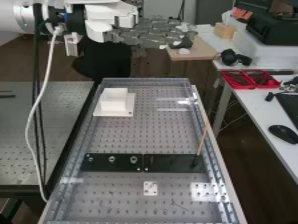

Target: Grab the drill bit and place it in the clear container

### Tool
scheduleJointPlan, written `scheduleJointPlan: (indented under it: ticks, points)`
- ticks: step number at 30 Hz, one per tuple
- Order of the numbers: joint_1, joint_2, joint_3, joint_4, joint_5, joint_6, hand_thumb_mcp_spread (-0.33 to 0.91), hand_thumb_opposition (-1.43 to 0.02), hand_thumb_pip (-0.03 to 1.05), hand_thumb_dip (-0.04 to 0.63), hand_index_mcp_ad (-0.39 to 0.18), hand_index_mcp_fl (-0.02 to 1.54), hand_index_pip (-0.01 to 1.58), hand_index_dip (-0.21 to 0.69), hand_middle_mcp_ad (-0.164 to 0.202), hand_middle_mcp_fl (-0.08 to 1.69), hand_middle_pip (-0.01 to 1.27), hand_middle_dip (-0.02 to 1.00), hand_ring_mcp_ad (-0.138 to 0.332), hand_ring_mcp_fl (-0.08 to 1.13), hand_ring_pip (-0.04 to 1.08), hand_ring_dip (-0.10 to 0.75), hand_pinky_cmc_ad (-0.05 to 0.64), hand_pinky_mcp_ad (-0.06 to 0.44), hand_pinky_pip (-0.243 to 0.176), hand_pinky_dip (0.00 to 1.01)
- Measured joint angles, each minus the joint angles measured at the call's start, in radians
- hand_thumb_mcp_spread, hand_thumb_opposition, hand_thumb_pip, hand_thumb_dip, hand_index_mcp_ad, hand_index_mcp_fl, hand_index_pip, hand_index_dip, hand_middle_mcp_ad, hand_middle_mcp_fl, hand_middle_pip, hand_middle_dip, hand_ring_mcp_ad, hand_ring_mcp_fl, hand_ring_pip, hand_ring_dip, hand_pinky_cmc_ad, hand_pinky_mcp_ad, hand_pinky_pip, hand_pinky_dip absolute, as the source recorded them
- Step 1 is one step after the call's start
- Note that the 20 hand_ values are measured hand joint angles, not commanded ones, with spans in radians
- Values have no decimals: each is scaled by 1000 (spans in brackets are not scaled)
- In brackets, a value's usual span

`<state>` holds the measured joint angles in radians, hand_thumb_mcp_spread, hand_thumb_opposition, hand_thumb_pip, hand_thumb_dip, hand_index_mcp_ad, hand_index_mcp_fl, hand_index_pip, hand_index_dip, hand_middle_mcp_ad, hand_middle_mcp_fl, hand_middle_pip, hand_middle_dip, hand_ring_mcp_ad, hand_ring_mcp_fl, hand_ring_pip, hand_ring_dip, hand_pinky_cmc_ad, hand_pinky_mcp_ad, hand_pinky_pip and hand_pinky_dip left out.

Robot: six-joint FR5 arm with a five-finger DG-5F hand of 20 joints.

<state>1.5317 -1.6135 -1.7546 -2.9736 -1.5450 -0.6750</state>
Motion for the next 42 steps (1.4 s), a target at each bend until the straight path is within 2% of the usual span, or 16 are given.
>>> scheduleJointPlan:
  ticks: [4, 7, 9, 11, 14, 16, 17, 20, 22, 25, 31, 34, 40, 42]
  points:
    - [-10, -23, -20, 23, 5, 7, -3, -16, 21, 9, 10, 2, 3, 5, 66, 5, 19, 26, 103, 12, 10, 14, 44, 37, -10, 17]
    - [-20, -46, -36, 42, 8, 21, 80, -211, 157, 12, 56, 24, 35, 12, 65, 7, 73, 26, 101, 14, 42, 12, 80, 52, -10, 89]
    - [-27, -58, -54, 75, 10, 30, 82, -356, 161, 12, 61, 37, 54, 14, 70, 7, 96, 26, 129, 12, 52, 0, 129, 70, -10, 138]
    - [-30, -67, -66, 93, 12, 32, 87, -513, 169, 12, 63, 37, 63, 31, 73, 24, 113, 26, 164, 12, 84, -5, 183, 101, -44, 187]
    - [-33, -88, -80, 109, 20, 37, 84, -632, 204, 16, 91, 54, 68, 35, 99, 40, 152, 26, 201, 33, 86, -5, 250, 150, -59, 218]
    - [-35, -100, -86, 116, 25, 40, 84, -682, 206, 12, 108, 63, 86, 44, 112, 44, 152, 26, 213, 51, 84, -5, 264, 175, -58, 237]
    - [-37, -108, -89, 120, 29, 44, 89, -707, 208, 12, 108, 61, 87, 51, 124, 42, 154, 26, 232, 49, 101, -7, 278, 183, -75, 243]
    - [-41, -127, -95, 131, 37, 59, 86, -745, 227, 12, 122, 61, 89, 61, 126, 42, 154, 26, 239, 63, 103, -16, 302, 202, -73, 265]
    - [-45, -141, -100, 139, 42, 72, 84, -756, 232, 12, 127, 63, 89, 63, 140, 42, 154, 26, 250, 59, 98, -16, 295, 199, -91, 258]
    - [-52, -167, -105, 153, 51, 96, 84, -771, 234, 14, 138, 61, 86, 63, 154, 44, 152, 24, 243, 70, 94, -12, 297, 208, -93, 264]
    - [-63, -222, -117, 192, 64, 151, 87, -806, 255, 14, 140, 58, 86, 87, 155, 38, 154, 24, 264, 73, 89, -16, 307, 218, -103, 265]
    - [-69, -258, -121, 227, 77, 177, 143, -806, 340, 14, 140, 61, 89, 131, 152, 38, 154, 26, 265, 61, 91, -16, 305, 215, -106, 262]
    - [-82, -314, -108, 262, 82, 222, 190, -806, 340, 10, 140, 61, 86, 202, 152, 38, 155, 24, 258, 45, 94, -16, 305, 218, -108, 264]
    - [-89, -330, -102, 285, 81, 234, 202, -785, 393, 12, 134, 63, 86, 215, 154, 38, 154, 24, 260, 30, 96, -16, 305, 218, -108, 278]
